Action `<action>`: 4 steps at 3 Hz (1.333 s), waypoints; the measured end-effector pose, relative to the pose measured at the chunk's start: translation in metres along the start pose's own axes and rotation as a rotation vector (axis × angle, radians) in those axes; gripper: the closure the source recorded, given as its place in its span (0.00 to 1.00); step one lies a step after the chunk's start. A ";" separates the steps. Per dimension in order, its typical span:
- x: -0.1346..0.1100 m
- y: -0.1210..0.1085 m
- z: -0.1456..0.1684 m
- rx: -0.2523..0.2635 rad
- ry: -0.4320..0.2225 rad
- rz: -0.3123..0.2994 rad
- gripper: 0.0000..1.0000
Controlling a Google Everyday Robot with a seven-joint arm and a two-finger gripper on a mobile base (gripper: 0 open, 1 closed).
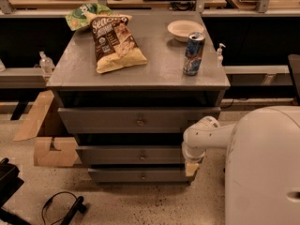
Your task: Open middle drawer
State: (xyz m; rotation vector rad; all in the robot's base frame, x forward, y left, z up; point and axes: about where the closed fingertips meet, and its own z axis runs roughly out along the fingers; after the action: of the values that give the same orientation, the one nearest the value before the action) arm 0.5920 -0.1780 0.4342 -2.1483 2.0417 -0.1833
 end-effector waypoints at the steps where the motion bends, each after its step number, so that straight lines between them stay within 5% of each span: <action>1: -0.001 0.006 0.013 -0.032 -0.007 0.014 0.49; 2: 0.003 0.019 0.018 -0.053 -0.015 0.039 0.80; 3: 0.002 0.018 0.013 -0.053 -0.015 0.039 1.00; 4: 0.002 0.017 0.011 -0.053 -0.015 0.039 1.00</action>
Offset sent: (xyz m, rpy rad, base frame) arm -0.0364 -0.0114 -0.0400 0.0419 0.0969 -0.0768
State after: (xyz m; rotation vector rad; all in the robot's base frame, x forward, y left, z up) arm 0.5774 -0.1808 0.4203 -2.1321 2.1017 -0.1088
